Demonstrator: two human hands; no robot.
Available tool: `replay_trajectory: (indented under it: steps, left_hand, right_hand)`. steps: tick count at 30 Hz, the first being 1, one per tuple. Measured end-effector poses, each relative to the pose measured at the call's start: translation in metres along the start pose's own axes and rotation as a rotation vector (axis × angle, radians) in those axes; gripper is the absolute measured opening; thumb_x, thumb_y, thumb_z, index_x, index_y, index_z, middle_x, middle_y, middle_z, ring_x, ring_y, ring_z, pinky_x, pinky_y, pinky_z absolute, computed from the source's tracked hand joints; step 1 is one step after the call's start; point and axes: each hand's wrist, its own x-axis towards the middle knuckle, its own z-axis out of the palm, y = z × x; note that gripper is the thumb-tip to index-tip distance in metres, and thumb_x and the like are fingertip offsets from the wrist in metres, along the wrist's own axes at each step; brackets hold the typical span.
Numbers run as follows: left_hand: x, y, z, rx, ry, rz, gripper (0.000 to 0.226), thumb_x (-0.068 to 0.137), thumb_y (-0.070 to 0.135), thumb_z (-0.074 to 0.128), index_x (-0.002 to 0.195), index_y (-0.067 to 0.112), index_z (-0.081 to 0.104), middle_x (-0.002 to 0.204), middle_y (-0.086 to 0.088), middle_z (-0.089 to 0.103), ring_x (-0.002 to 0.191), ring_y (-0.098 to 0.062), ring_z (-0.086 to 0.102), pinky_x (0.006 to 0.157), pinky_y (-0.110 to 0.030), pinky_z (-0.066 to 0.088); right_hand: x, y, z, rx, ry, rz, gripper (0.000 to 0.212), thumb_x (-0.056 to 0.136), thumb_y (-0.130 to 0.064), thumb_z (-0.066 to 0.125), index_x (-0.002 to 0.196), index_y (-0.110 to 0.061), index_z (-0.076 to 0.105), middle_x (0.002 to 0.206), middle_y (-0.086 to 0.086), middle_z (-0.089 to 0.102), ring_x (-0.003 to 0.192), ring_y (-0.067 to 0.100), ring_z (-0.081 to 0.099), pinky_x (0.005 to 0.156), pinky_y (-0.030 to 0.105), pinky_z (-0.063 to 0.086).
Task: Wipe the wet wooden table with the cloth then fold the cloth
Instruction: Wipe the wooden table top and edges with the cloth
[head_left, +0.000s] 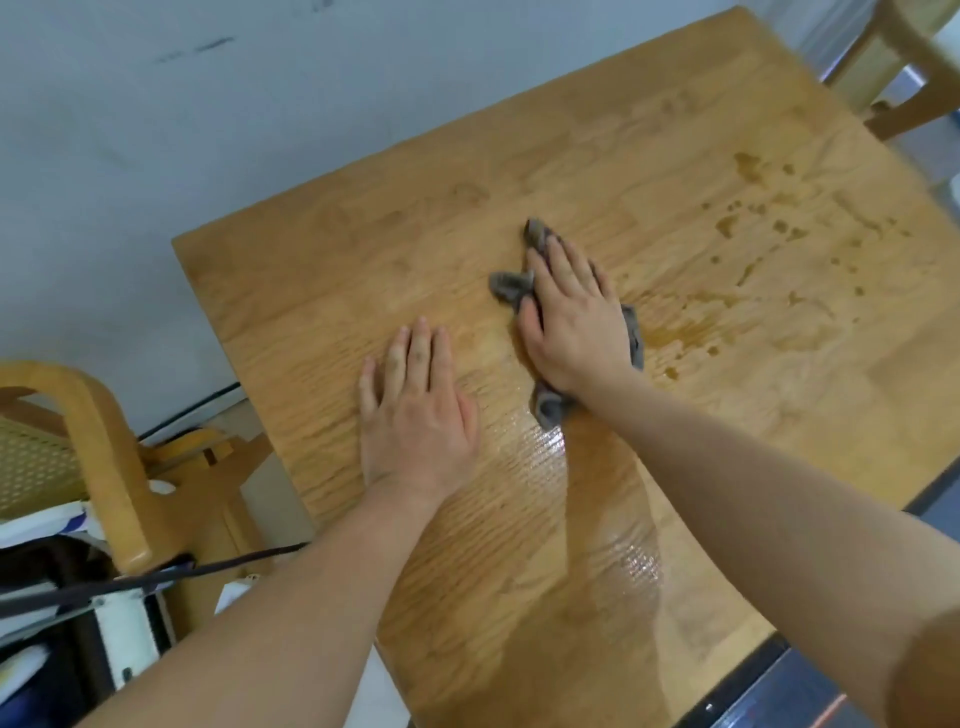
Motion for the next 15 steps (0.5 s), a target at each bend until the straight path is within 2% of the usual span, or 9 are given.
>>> replay_trajectory:
  steps: [4, 5, 8, 10, 11, 13, 15]
  left_hand:
    - [0.003, -0.001, -0.001, -0.002, 0.014, -0.019, 0.063, 0.092, 0.039, 0.020, 0.150, 0.016, 0.022, 0.159, -0.003, 0.018, 0.146, -0.020, 0.014, 0.116, -0.048, 0.014]
    - [0.002, -0.002, -0.002, -0.013, 0.028, -0.016, 0.062, 0.091, 0.038, 0.023, 0.149, 0.015, 0.026, 0.157, -0.005, 0.023, 0.145, -0.022, 0.018, 0.115, -0.049, 0.016]
    - [-0.002, 0.001, -0.004, -0.034, 0.039, -0.008, 0.061, 0.089, 0.037, 0.027, 0.146, 0.014, 0.035, 0.154, -0.007, 0.031, 0.142, -0.024, 0.024, 0.113, -0.050, 0.020]
    - [-0.003, 0.000, -0.003, -0.074, 0.043, -0.012, 0.060, 0.089, 0.037, 0.030, 0.144, 0.015, 0.037, 0.154, -0.005, 0.032, 0.142, -0.022, 0.025, 0.113, -0.048, 0.021]
    - [-0.001, -0.003, -0.003, -0.090, 0.039, 0.002, 0.058, 0.088, 0.036, 0.034, 0.143, 0.017, 0.039, 0.153, -0.004, 0.033, 0.141, -0.021, 0.026, 0.112, -0.047, 0.022]
    - [0.008, -0.017, -0.010, -0.077, 0.045, 0.023, 0.054, 0.088, 0.035, 0.040, 0.139, 0.021, 0.043, 0.151, -0.002, 0.037, 0.137, -0.020, 0.031, 0.107, -0.044, 0.027]
    - [0.025, -0.043, -0.017, -0.043, 0.061, -0.042, 0.050, 0.090, 0.036, 0.040, 0.139, 0.023, 0.041, 0.151, -0.003, 0.035, 0.135, -0.022, 0.031, 0.103, -0.044, 0.029]
  right_hand:
    - [0.049, -0.016, 0.000, -0.022, 0.026, 0.198, 0.059, 0.098, -0.042, 0.026, 0.152, -0.017, 0.030, 0.161, 0.005, 0.021, 0.149, 0.020, 0.013, 0.119, 0.045, 0.014]
    - [0.038, -0.023, 0.000, -0.021, 0.032, 0.163, 0.058, 0.099, -0.041, 0.026, 0.151, -0.017, 0.032, 0.161, 0.004, 0.023, 0.149, 0.020, 0.014, 0.119, 0.046, 0.015]
    - [-0.037, -0.041, -0.001, 0.020, -0.041, -0.169, 0.052, 0.100, -0.039, 0.031, 0.147, -0.018, 0.041, 0.158, 0.002, 0.031, 0.148, 0.017, 0.022, 0.119, 0.043, 0.019]
    - [-0.043, -0.028, -0.003, 0.021, -0.083, -0.300, 0.051, 0.099, -0.038, 0.033, 0.146, -0.019, 0.044, 0.156, 0.001, 0.034, 0.147, 0.016, 0.025, 0.119, 0.040, 0.020]
    - [-0.031, -0.022, -0.003, 0.013, -0.066, -0.253, 0.052, 0.098, -0.038, 0.033, 0.146, -0.019, 0.042, 0.157, 0.002, 0.033, 0.147, 0.016, 0.024, 0.119, 0.041, 0.020]
    - [0.004, -0.010, -0.006, -0.026, -0.043, -0.018, 0.057, 0.098, -0.040, 0.031, 0.151, -0.019, 0.032, 0.161, 0.002, 0.023, 0.149, 0.017, 0.015, 0.120, 0.043, 0.016]
    - [0.036, -0.005, -0.007, -0.051, -0.075, 0.146, 0.061, 0.099, -0.043, 0.026, 0.154, -0.019, 0.021, 0.163, 0.003, 0.012, 0.150, 0.018, 0.005, 0.122, 0.042, 0.008]
